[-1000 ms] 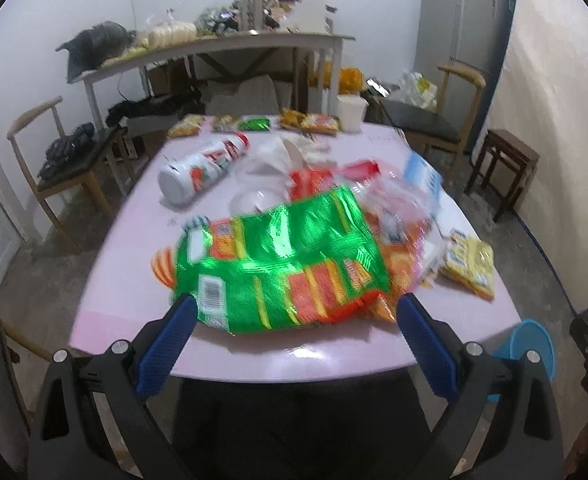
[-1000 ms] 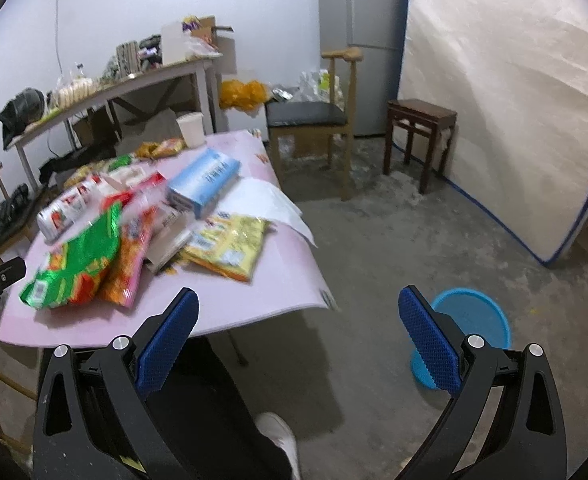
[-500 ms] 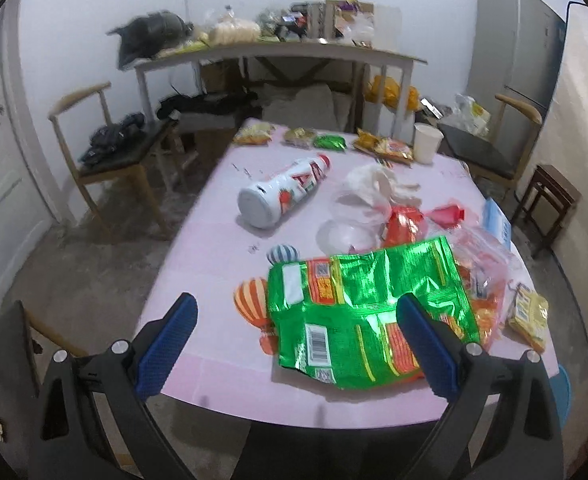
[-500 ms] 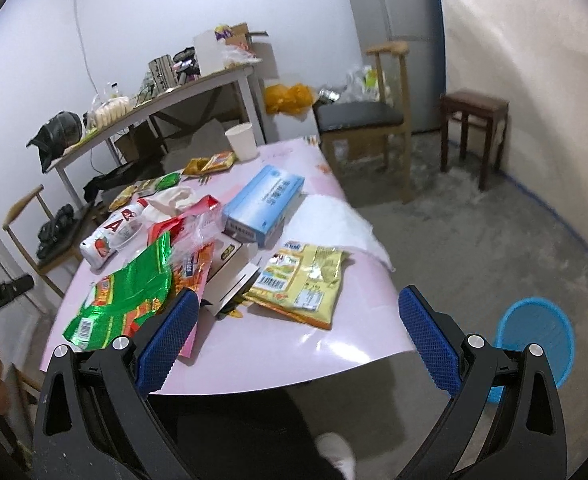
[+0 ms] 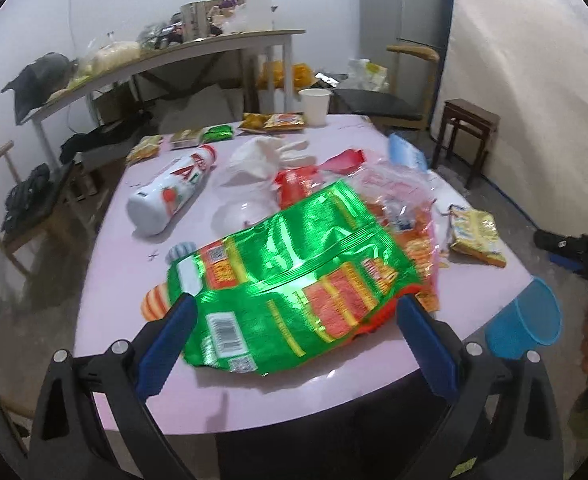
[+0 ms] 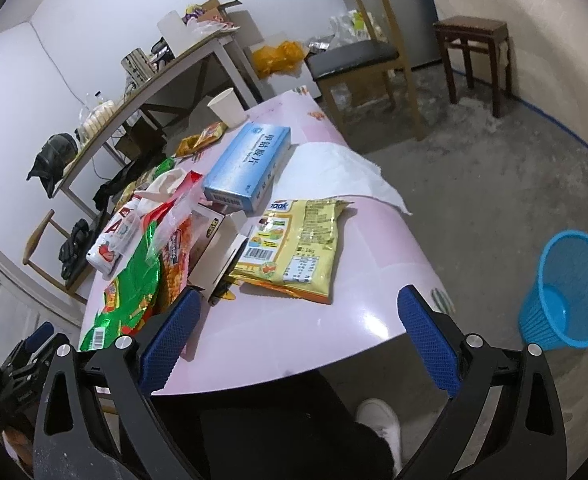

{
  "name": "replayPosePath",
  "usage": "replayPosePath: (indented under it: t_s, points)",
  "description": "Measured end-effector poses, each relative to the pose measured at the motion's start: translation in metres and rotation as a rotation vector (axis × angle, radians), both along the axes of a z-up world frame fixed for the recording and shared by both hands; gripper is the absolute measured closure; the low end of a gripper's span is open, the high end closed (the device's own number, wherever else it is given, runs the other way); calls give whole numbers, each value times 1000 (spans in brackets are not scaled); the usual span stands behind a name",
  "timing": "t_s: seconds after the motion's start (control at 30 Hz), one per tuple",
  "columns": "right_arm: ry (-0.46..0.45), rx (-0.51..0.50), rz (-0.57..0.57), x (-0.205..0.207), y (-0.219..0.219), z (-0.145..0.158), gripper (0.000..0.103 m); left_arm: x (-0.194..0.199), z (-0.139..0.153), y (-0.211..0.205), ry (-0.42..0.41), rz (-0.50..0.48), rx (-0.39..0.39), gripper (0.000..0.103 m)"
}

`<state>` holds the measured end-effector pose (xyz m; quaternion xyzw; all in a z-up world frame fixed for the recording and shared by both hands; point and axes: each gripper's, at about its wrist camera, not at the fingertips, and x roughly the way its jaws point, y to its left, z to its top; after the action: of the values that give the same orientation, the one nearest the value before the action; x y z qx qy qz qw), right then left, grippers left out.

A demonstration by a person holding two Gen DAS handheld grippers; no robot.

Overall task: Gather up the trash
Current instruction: 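Grasp the yellow snack bag with the right tool while the left tool reaches toward the clear plastic cup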

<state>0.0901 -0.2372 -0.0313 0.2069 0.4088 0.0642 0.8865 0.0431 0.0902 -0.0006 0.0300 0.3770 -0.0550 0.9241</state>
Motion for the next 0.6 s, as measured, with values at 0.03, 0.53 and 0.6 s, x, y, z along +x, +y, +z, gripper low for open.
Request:
replayPosePath:
  t_s: [0.03,0.53,0.6]
  points:
    - [2,1,4,2,0,-1,11,3,2,1,0,-6,-22,6]
    - [88,70,21,64,-1,-34,46,86,29,35,12,7,-239,6]
    - [105,82,18,65,-2,-41,55,96,29,40,20,17,-249,6]
